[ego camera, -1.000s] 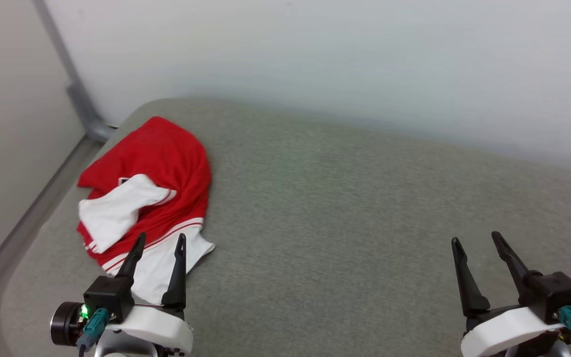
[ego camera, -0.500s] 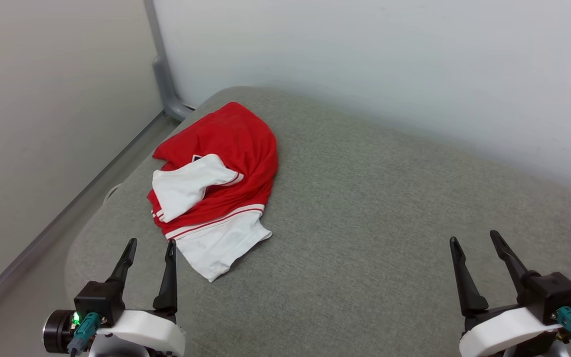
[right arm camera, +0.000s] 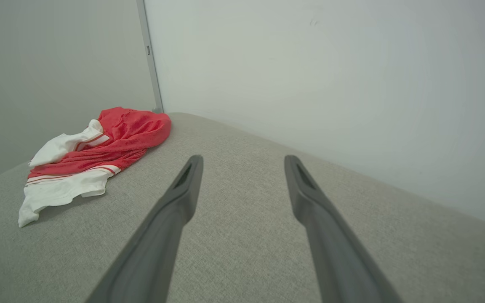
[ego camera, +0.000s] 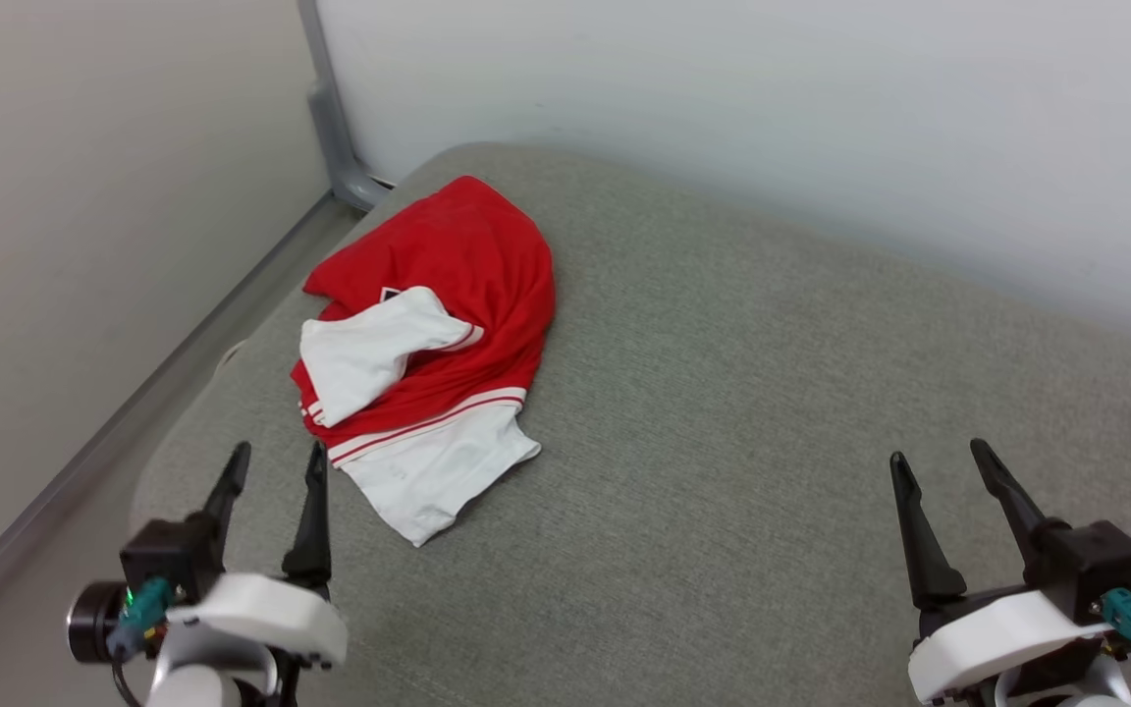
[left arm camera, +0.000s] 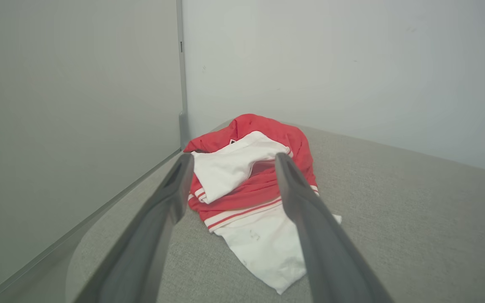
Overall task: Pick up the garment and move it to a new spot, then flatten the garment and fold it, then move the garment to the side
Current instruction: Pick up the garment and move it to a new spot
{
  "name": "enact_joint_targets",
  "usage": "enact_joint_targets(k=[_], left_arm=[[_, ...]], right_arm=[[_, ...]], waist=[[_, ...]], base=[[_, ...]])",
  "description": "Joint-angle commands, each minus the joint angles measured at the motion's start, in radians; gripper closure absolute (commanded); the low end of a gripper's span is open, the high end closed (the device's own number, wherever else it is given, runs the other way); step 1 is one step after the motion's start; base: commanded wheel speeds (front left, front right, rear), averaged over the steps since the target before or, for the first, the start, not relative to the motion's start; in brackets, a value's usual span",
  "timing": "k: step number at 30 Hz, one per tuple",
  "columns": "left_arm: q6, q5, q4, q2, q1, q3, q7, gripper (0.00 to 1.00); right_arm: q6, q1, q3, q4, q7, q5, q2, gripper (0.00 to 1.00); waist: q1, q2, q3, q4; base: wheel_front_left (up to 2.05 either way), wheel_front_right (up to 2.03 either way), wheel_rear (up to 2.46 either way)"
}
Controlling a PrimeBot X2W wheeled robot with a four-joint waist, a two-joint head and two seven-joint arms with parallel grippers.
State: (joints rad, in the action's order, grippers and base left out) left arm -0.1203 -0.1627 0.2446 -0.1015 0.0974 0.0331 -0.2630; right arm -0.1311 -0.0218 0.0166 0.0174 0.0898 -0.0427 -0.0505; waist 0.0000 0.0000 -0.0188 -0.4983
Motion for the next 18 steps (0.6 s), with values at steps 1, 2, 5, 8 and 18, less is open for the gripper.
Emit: enact_joint_targets(k=[1, 2, 5, 8, 18], left_arm=[[-0.004, -0.01, 0.014, -0.013, 0.035, 0.001, 0.0, 0.0], [-0.004, -0.019, 0.029, -0.019, 0.057, 0.001, 0.008, 0.0], [-0.007, -0.047, 0.062, -0.047, 0.135, 0.003, 0.04, 0.0], [-0.01, -0.081, 0.092, -0.081, 0.219, -0.005, 0.092, 0.0], [-0.01, -0.286, 0.208, -0.264, 0.463, -0.11, 0.361, 0.0]], right_arm=[[0.001, 0.021, -0.003, 0.005, -0.003, 0.008, 0.0, 0.0], [0.001, 0.029, -0.005, 0.009, -0.007, 0.012, 0.0, 0.0], [0.001, 0.046, -0.012, 0.018, -0.018, 0.026, 0.0, 0.0], [0.001, 0.067, -0.013, 0.03, -0.029, 0.039, 0.0, 0.0], [0.001, 0.125, -0.011, 0.059, -0.048, 0.066, 0.0, 0.0]], waist=[[0.0, 0.0, -0.019, 0.018], [0.0, 0.0, -0.03, 0.027], [0.0, 0.0, -0.066, 0.062], [0.0, 0.0, -0.106, 0.102], [0.0, 0.0, -0.25, 0.238]], base=[[0.0, 0.0, 0.0], [0.0, 0.0, 0.0], [0.0, 0.0, 0.0], [0.0, 0.0, 0.0], [0.0, 0.0, 0.0]])
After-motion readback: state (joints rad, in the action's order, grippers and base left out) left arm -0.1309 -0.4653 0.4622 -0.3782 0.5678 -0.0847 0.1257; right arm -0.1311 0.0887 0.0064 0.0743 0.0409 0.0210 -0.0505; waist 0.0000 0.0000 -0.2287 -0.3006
